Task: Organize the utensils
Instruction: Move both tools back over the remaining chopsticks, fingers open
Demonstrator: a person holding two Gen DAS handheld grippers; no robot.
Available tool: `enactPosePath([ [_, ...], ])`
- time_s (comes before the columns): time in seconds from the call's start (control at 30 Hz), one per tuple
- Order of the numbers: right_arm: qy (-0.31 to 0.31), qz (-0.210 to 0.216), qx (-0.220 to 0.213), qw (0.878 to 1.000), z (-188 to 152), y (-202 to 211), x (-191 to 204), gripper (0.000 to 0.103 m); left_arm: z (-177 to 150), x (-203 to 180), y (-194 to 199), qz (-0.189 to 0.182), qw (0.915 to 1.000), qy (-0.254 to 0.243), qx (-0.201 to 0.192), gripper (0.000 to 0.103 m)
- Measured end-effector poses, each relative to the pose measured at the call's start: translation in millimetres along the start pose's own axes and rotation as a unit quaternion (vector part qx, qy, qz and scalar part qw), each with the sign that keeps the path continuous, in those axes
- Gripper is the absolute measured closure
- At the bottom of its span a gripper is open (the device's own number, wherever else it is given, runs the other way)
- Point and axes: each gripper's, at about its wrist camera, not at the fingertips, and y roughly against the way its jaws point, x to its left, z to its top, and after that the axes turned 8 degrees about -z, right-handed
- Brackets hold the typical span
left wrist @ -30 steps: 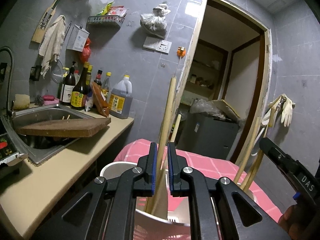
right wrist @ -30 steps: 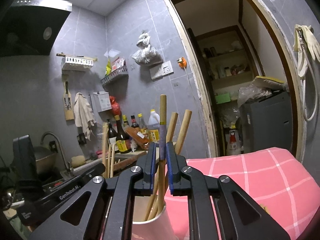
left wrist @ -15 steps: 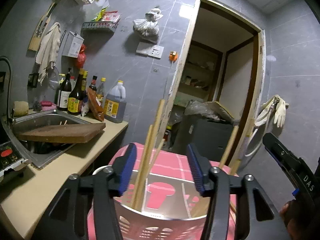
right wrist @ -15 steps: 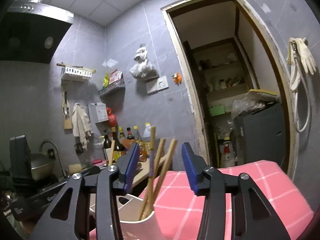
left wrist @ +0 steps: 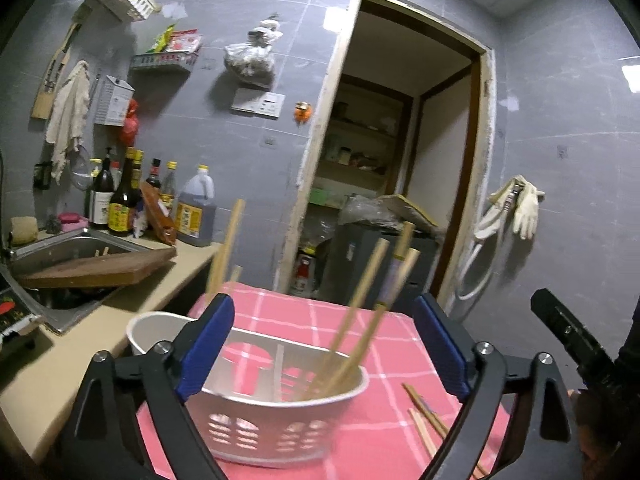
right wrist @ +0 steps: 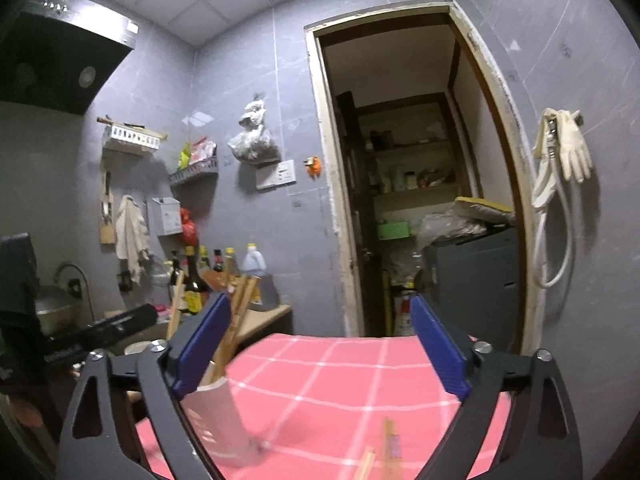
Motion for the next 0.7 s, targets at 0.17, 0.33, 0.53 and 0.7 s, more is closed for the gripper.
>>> enactPosePath([
  [0.17,0.017,-0.020,0.016,1.000,0,10,-20,0.000,-14,-22,-6,-0.025,0.9995,-0.001,0.021,0.008],
  [0.33,0.031,-0.035,0.038,0.998,-7,13,-34,0.000,-35,-44,-19,-0.046,0.9971,-0.011,0.059,0.007],
  [0.53,0.036,-0.044,0.069,0.996,-23,13,-50,0.000,-65,-64,-34,-0.057,0.9930,-0.024,0.101,0.007],
  [0.7,0.031,-0.045,0.108,0.993,-37,6,-61,0.000,-84,-71,-52,-0.056,0.9863,-0.029,0.153,0.007],
])
